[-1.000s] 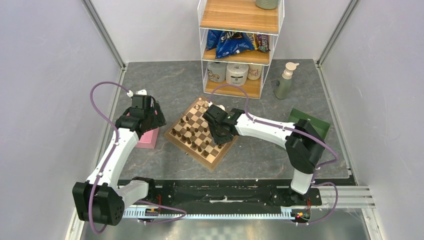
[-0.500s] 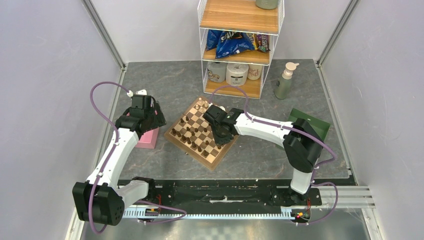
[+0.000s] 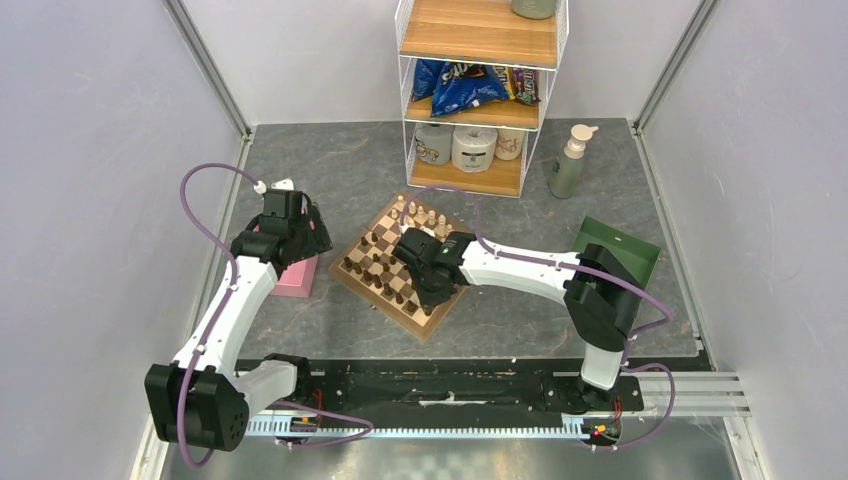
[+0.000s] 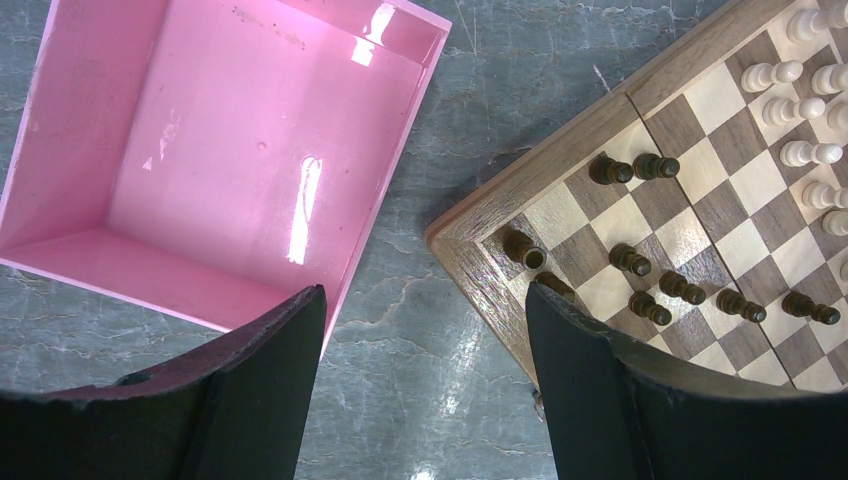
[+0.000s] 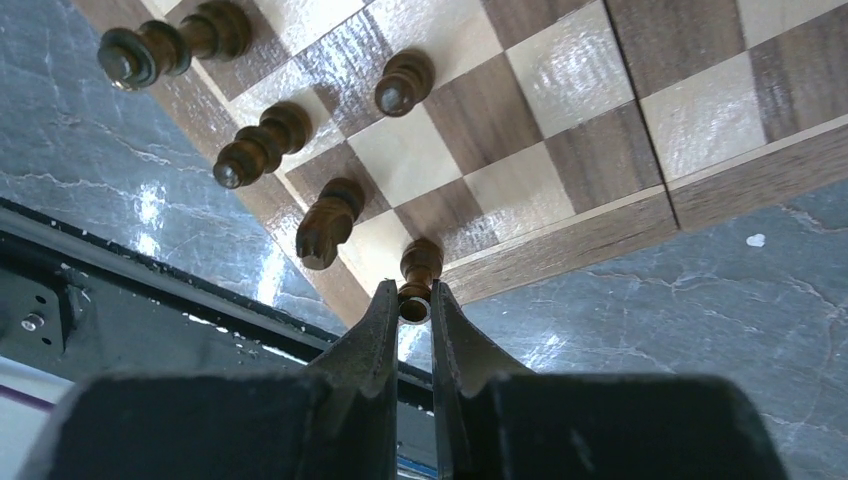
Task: Set up the chess pieces on the board
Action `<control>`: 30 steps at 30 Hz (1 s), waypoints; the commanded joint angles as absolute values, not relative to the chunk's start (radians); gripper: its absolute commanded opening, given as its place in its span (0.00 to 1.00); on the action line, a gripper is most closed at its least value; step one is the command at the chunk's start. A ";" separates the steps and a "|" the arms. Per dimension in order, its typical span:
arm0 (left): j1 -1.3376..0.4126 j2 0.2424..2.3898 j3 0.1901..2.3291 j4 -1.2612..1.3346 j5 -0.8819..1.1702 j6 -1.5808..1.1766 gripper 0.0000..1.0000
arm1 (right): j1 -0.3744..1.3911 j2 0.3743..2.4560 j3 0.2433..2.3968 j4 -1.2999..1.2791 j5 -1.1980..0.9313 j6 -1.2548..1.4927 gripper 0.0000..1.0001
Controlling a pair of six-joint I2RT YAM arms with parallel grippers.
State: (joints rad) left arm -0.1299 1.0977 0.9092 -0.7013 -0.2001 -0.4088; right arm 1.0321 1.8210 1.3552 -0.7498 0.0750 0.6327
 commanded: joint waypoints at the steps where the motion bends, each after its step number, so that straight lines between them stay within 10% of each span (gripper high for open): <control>1: -0.123 1.090 0.902 -0.676 -0.195 -0.400 0.80 | 1.055 1.792 1.375 -0.749 0.058 0.650 0.13; 30: -0.123 1.078 0.897 -0.676 -0.186 -0.403 0.80 | 1.077 1.831 1.399 -0.701 0.045 0.633 0.18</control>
